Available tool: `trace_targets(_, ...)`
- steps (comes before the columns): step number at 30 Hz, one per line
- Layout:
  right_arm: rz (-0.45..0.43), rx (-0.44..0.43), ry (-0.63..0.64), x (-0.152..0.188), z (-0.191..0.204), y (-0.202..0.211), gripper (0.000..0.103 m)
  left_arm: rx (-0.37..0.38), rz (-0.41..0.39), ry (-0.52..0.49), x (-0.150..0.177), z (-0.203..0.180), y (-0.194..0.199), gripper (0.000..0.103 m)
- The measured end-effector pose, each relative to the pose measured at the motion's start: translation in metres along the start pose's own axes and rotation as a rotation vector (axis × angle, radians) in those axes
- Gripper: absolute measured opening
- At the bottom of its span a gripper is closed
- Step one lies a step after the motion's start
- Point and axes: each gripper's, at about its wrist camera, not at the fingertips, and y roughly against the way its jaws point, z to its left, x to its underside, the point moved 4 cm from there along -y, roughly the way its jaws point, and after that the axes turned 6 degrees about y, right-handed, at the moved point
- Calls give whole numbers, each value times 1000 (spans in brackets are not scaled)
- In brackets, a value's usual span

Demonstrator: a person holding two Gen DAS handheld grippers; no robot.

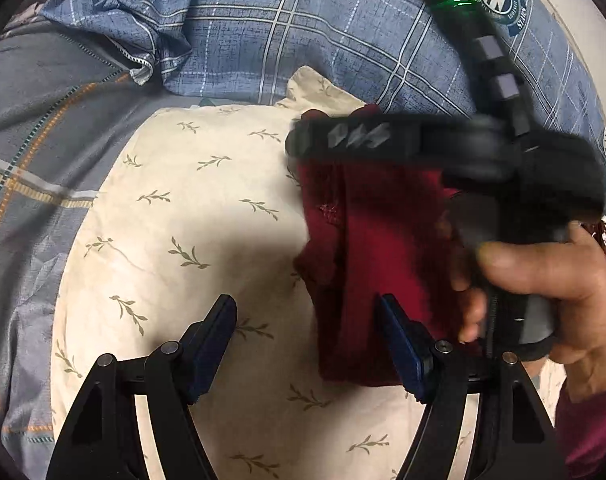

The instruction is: Fold small clothes

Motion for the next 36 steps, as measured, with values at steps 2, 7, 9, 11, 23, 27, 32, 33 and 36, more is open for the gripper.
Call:
trace_targets(2, -10, 38, -6, 5, -3, -4, 77, 20, -10, 19, -3, 1, -1, 72)
trace_targets(7, -90, 24, -12, 14, -10, 20, 32, 68, -1, 44, -4, -1, -11, 79)
trace_targets(9, -123, -13, -47, 14, -18, 35, 27, 76, -5, 41, -4, -3, -15, 79)
trace_targets(11, -151, -43, -73, 15, -26, 49, 25, 88, -17, 40, -6, -5, -21, 79)
trace_targets(23, -172, -188, -247, 29, -69, 77, 36, 239, -131, -53, -4, -30, -5, 26)
trace_targets(27, -191, -287, -311, 23, -70, 82, 79, 248, -160, -126, 1, -42, 3, 24)
trace_targets(32, -64, -172, -176, 16, -43, 58, 78, 246, -157, -147, 6, -42, 6, 24)
trace_targets(33, -29, -103, -161, 17, -41, 49, 72, 247, -156, -146, 4, -41, 4, 24)
trace_targets(36, -63, -126, -204, 20, -46, 49, 34, 228, -148, -135, 2, -37, 2, 26)
